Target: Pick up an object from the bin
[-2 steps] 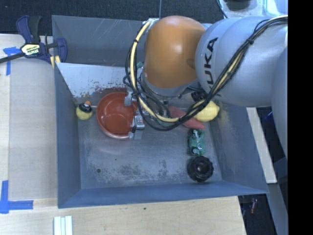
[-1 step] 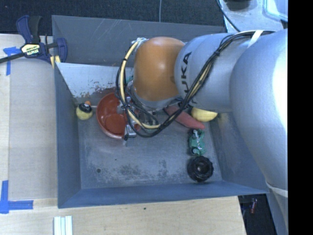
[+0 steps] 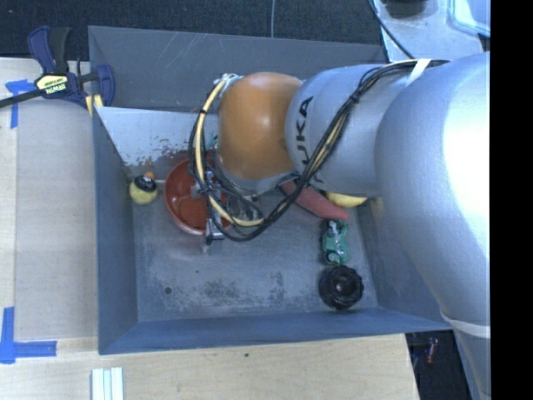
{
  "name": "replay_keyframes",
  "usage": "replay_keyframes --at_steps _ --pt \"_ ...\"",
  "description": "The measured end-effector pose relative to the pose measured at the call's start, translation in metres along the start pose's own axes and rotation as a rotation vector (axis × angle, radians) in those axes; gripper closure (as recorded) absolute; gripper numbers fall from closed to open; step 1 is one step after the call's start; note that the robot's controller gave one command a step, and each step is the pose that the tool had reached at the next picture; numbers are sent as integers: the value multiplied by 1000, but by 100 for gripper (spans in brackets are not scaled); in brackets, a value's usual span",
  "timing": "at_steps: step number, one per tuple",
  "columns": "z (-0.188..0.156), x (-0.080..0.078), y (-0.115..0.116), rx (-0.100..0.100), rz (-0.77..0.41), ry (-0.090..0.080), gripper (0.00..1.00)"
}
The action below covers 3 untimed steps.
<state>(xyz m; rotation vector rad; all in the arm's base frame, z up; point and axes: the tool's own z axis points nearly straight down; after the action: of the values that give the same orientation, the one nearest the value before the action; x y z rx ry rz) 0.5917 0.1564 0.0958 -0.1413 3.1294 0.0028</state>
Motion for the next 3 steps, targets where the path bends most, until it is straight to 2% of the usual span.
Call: replay_keyframes --at_steps 1,2,3 --pt "-4 -9 -3 1 94 3 0" --pt "16 -22 -13 -1 199 18 0" --pt "35 -24 -1 5 156 54 100"
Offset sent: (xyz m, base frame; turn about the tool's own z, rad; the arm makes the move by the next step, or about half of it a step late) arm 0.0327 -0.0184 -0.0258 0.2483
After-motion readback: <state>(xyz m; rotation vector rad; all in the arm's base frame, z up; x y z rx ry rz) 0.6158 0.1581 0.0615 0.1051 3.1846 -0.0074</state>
